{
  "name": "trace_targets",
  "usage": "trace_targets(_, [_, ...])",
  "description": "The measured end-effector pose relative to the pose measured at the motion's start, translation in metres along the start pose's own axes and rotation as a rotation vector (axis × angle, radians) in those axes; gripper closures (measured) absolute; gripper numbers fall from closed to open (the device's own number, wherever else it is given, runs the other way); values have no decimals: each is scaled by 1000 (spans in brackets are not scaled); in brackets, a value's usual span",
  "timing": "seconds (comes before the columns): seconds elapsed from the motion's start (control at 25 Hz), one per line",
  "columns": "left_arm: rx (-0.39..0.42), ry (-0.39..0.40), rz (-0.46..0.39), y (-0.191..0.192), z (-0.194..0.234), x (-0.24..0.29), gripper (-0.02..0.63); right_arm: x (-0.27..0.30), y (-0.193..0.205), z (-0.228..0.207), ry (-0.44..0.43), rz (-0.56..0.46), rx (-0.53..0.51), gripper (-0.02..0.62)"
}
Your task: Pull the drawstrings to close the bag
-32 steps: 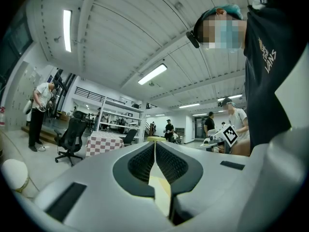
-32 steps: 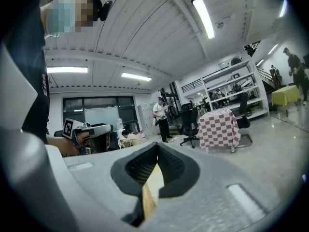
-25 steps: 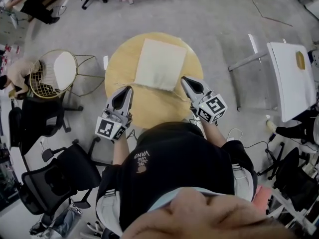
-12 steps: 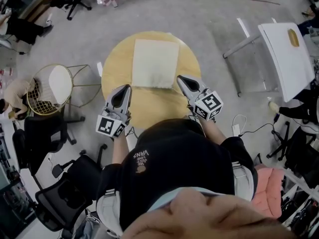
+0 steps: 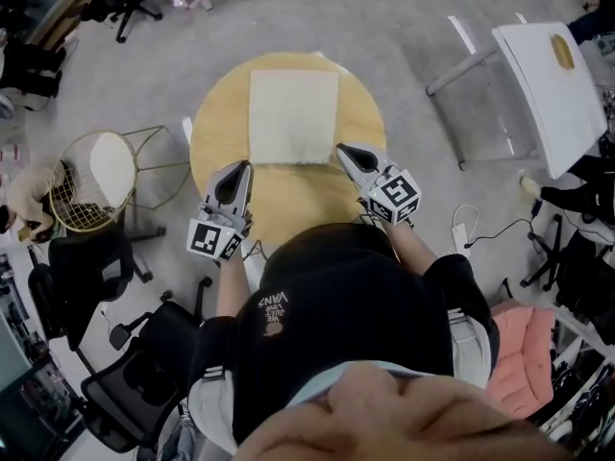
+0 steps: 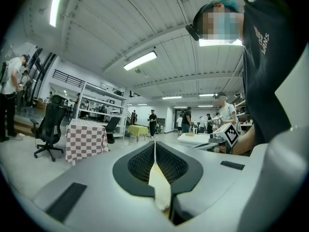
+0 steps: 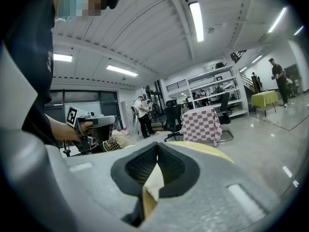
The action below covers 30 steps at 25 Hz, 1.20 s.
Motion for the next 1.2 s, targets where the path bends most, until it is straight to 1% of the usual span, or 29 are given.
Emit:
trace_targets(0.12, [-5, 2, 14, 5, 0, -1, 595, 9, 17, -3, -9, 49, -7, 597])
trace_targets(0.32, [19, 10, 60, 17, -4, 5, 595, 24, 43, -12, -19, 111, -11, 597])
trace_targets(0.44, [4, 21, 74, 27, -6, 5, 595, 34, 56, -9, -32, 149, -18, 595])
trace_targets(0.68, [-13, 38, 84, 37, -8, 8, 595, 45, 79, -11, -33, 220, -24, 595])
trace_targets(0.88, [-23, 42, 90, 42, -8, 10, 595, 51, 101, -14, -51, 289, -15, 595])
trace_targets(1.2, [-54, 46, 98, 51, -6, 10, 595, 57, 124, -14, -39, 357, -33, 592])
Point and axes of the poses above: the fingertips, and each gripper's own axes: x forward along the fingers, z to its left, y out of its underside, the point moved 2 cm from there along -x, backward along the fingers, and after that the axes turned 14 degrees about z, right-handed, at the moved point
